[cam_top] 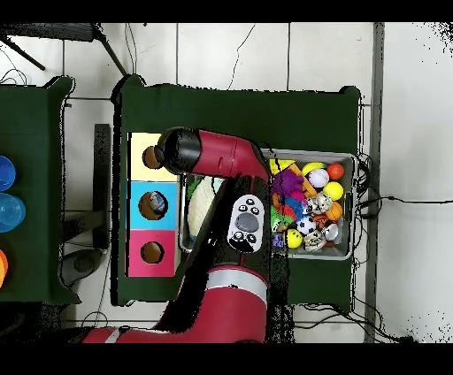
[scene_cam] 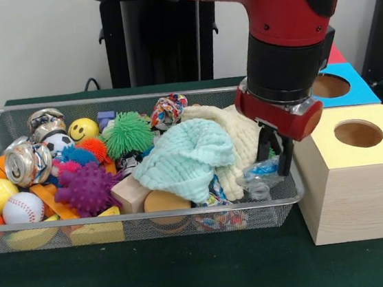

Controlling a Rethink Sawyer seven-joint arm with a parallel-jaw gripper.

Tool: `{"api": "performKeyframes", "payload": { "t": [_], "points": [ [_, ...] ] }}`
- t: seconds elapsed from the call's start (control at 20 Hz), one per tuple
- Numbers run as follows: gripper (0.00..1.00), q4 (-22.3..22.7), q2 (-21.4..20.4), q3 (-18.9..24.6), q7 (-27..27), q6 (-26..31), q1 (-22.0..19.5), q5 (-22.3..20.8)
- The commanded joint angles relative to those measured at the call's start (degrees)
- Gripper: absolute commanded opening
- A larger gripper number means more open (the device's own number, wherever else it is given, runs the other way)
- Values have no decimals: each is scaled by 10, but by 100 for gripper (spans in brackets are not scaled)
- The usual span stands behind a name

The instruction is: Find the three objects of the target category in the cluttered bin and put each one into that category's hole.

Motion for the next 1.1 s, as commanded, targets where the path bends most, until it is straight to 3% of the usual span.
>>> {"api": "performKeyframes", "payload": {
  "t": [0.05, 0.7, 1.1],
  "points": [
    [0, 51, -26, 35, 28, 39, -17, -1],
    [0, 94, -56, 44, 15, 31, -23, -2],
    [0, 92, -69, 43, 13, 58, -25, -2]
  ]
}}
